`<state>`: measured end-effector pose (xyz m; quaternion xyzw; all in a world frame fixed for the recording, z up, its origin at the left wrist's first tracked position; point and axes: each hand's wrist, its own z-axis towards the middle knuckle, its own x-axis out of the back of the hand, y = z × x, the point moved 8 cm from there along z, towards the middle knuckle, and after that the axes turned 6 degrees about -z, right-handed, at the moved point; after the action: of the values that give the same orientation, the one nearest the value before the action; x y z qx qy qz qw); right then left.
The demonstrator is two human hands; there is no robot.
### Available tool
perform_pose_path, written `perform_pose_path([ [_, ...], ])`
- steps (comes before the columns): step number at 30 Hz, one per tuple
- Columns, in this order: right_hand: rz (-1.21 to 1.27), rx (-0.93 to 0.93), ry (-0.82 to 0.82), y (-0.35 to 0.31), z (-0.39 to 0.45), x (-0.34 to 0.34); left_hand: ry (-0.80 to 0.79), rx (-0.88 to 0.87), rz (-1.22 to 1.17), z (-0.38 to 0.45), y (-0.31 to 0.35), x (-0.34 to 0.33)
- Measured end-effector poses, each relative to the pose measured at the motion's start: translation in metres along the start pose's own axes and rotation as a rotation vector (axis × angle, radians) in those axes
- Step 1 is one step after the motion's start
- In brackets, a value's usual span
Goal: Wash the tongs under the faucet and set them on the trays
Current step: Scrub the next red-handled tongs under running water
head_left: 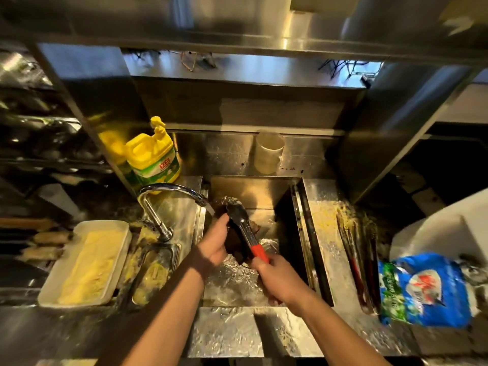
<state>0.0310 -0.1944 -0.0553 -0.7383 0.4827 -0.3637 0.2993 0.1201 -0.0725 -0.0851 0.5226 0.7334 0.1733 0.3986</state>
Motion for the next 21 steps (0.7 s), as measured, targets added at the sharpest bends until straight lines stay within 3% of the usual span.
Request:
perform_pose_path([
  [3, -0.036, 0.003, -0.026, 0.0, 0.003, -0.006, -0.023, 0.007, 0.008, 0.003, 0.006, 0.001],
  [19, -0.111, -0.133, -0.048, -0.011, 0.033, -0.021, 0.274, 0.082, -0.078, 0.037, -0.009, 0.032],
  [21, -0.17, -0.125, -0.046, -0.014, 0.033, -0.019, 0.286, 0.016, -0.087, 0.042, -0.007, 0.037],
])
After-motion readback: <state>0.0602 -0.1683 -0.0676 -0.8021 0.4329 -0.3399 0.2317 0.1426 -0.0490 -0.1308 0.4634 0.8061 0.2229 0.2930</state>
